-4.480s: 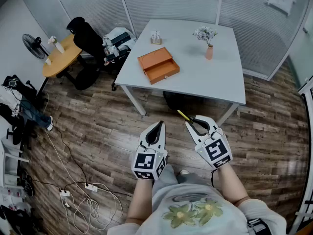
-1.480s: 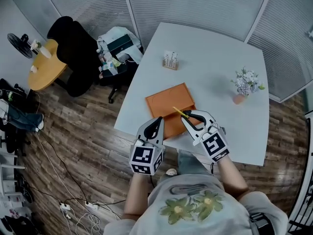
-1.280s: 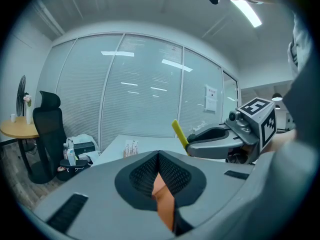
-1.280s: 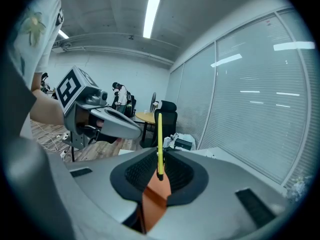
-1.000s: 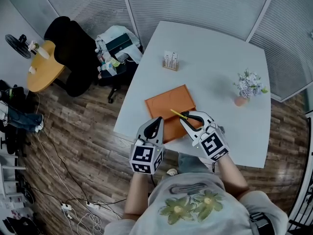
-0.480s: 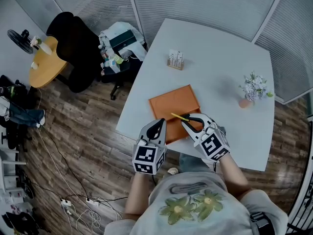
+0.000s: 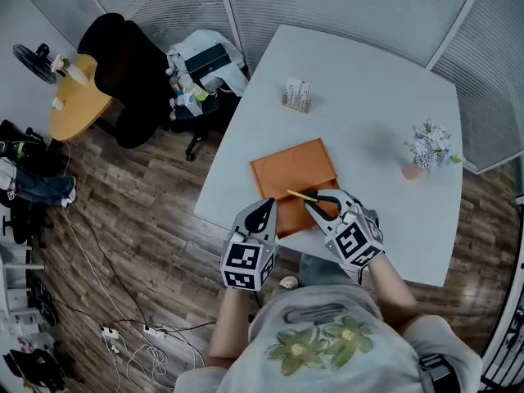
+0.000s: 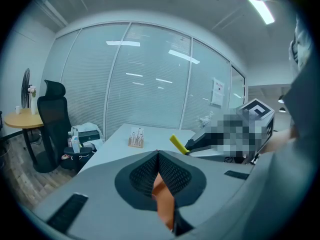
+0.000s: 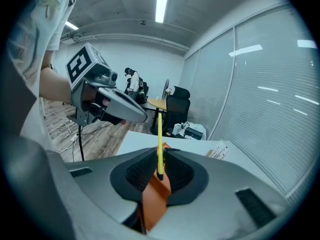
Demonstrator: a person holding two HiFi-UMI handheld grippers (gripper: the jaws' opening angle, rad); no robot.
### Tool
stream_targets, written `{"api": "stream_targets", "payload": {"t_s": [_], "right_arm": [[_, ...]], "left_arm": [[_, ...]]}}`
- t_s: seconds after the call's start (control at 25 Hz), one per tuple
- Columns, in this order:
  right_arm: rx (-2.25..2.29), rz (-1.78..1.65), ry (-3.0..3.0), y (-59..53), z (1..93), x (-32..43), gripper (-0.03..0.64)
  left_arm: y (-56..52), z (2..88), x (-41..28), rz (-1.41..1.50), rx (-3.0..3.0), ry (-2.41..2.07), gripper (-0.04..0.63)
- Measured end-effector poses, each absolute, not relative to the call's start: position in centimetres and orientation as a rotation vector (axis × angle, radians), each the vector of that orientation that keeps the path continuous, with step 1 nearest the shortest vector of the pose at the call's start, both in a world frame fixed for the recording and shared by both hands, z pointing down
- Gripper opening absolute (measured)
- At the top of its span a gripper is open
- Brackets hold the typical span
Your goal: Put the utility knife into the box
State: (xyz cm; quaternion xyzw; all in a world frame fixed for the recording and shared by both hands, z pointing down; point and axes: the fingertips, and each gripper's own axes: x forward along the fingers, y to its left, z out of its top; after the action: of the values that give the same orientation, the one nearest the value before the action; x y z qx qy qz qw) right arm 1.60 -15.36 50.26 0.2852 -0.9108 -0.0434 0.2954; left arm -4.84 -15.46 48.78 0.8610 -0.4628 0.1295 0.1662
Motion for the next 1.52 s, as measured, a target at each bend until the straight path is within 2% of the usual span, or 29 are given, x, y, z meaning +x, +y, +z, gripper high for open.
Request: {"api": "stream_targets", "payload": {"t_s": [1.52], "right_arm": [[0.451,-0.182,-2.318,-14.9,56.2,1.4,0.054]], "left_arm": [[-16.0,50.4,-5.9,0.394,2.339,-1.412,0.0]]}}
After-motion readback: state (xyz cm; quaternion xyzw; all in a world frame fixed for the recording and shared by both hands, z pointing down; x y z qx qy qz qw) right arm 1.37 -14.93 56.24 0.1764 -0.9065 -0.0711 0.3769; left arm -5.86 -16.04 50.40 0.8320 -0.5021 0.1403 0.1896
